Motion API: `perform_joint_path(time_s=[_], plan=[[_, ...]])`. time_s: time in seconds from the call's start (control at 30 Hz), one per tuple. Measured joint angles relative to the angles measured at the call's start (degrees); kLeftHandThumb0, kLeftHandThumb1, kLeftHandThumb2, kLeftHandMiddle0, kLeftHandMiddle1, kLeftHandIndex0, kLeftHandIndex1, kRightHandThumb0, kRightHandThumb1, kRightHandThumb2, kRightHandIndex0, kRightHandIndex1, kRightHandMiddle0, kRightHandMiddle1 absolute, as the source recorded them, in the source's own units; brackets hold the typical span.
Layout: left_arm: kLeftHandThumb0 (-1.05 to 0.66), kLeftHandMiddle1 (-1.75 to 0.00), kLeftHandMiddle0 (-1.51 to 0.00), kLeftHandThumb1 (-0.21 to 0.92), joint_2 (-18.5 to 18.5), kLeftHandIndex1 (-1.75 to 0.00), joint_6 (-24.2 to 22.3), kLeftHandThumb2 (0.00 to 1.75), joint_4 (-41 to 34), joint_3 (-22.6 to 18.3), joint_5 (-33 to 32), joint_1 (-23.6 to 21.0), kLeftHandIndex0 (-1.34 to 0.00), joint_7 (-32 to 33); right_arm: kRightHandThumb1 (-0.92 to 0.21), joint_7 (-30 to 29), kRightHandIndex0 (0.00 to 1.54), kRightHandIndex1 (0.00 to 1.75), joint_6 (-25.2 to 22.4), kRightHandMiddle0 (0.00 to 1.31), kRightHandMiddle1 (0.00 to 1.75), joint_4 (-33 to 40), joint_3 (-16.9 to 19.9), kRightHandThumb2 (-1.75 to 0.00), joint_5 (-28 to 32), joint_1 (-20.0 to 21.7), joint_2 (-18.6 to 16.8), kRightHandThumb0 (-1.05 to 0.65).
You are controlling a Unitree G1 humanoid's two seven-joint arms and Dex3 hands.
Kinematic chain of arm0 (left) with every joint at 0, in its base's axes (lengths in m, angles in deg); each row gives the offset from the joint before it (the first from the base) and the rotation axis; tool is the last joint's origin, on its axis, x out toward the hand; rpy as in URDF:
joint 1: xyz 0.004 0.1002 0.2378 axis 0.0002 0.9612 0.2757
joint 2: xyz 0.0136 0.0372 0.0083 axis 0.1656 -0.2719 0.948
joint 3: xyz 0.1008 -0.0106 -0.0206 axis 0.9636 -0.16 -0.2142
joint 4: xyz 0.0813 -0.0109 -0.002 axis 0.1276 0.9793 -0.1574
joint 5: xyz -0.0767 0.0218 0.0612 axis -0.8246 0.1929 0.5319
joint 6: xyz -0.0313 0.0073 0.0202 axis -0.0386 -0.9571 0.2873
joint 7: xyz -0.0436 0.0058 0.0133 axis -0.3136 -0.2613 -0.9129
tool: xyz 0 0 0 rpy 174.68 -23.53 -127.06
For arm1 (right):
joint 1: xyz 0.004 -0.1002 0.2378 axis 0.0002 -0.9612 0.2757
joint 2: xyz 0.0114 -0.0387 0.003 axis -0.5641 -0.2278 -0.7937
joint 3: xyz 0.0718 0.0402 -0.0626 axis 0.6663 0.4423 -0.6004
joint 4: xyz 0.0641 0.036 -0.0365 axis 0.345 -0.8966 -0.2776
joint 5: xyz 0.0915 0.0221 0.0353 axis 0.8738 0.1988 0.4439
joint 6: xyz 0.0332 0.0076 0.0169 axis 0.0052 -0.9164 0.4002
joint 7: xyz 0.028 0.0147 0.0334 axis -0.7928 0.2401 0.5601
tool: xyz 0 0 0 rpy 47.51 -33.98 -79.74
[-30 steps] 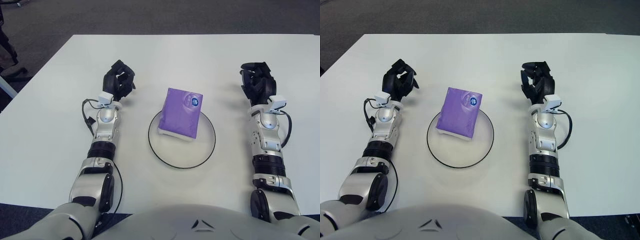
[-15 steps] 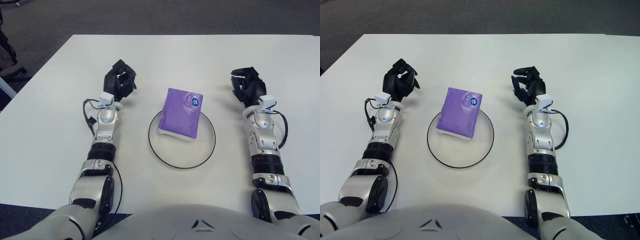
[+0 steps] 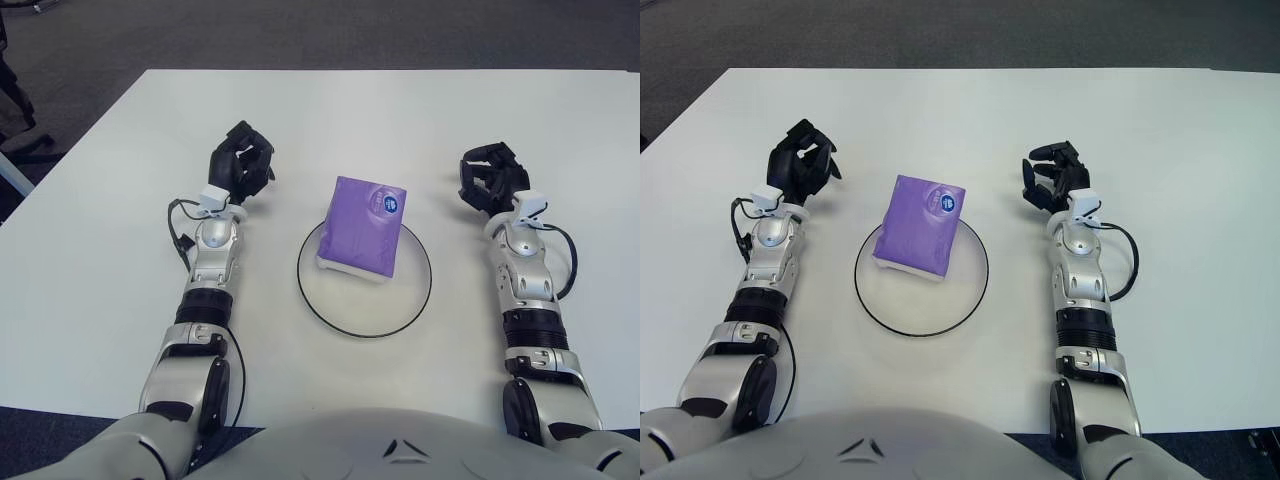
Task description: Put the tissue paper into the plate.
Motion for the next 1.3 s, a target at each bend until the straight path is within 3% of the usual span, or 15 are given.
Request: perform_joint_path(time_s=[0.3, 1.03, 1.3], plan=[[-0.34, -1.75, -0.98, 0.92, -0.2, -1.75, -1.5, 0.42, -0.8, -0.01, 0.0, 0.41, -0.64, 0.25, -0.5, -1.65, 0.59, 1.47, -0.02, 0.33, 1.74, -1.37, -0.69, -1.01, -1.99, 0.3, 0.17, -0.01], [-0.34, -1.75, -0.98, 0.92, -0.28, -1.75, -1.95, 0.42, -0.39, -0.11, -0.01, 0.57, -0.63, 0.46, -0.5, -0.85, 0.57, 1.5, 2.96, 0.33, 1.74, -7.09, -1.31, -1.01, -2.28, 2.54, 0.65, -0.01], [-0.34, -1.75, -0.98, 0.92, -0.27, -1.75, -1.95, 0.42, 0.23, -0.19, -0.01, 0.35, -0.62, 0.47, -0.45, 0.47, 0.59, 1.52, 4.19, 0.36, 1.75, -8.18, -2.49, -1.08, -2.67, 2.92, 1.02, -0.01]])
